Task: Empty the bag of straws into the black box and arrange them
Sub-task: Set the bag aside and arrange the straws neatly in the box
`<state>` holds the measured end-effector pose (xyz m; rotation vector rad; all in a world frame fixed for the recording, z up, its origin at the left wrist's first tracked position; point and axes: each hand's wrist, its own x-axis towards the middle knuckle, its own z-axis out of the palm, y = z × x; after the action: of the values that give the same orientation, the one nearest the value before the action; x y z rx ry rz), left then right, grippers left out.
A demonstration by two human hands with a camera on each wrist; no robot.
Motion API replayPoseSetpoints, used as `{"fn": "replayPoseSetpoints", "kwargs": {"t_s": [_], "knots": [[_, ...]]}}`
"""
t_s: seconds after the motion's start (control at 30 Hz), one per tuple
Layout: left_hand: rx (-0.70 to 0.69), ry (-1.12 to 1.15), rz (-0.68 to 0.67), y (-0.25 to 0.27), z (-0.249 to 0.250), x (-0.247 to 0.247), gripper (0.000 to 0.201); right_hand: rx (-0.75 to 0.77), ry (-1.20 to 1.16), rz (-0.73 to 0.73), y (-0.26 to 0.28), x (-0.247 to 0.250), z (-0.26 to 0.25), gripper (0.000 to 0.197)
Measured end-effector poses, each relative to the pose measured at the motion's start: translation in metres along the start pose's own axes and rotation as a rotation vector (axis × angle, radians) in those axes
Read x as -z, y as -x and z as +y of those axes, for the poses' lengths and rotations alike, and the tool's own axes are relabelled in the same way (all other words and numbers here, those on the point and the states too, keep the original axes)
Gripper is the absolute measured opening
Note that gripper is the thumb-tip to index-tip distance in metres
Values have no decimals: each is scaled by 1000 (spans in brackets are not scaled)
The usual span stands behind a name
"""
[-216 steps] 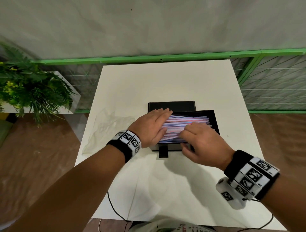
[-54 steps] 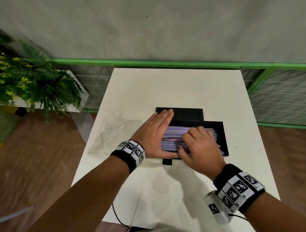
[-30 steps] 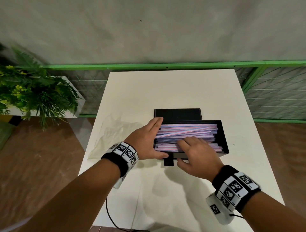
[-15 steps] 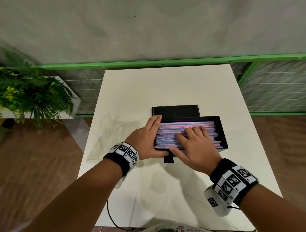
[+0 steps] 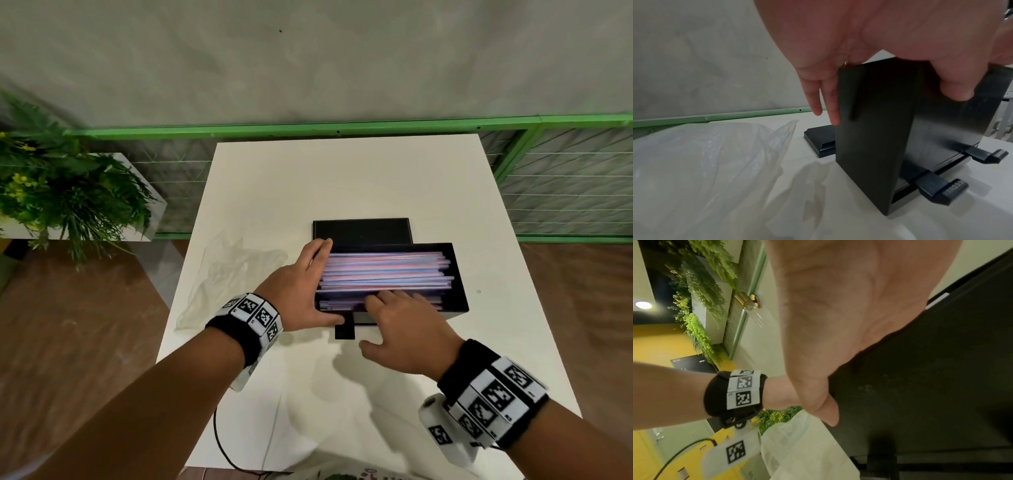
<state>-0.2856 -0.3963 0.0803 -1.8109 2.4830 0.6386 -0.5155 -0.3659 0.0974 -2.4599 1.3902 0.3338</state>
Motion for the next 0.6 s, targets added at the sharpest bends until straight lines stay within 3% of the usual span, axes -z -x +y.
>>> {"fn": "replayPoseSetpoints", "kwargs": {"t_s": [0.4, 0.6], "knots": [[22, 21, 2, 0, 2, -4, 137, -77, -194, -279, -43, 8, 7, 71], [23, 25, 9, -1, 2, -5, 138, -119, -223, -243, -50, 7, 6, 57]]}}
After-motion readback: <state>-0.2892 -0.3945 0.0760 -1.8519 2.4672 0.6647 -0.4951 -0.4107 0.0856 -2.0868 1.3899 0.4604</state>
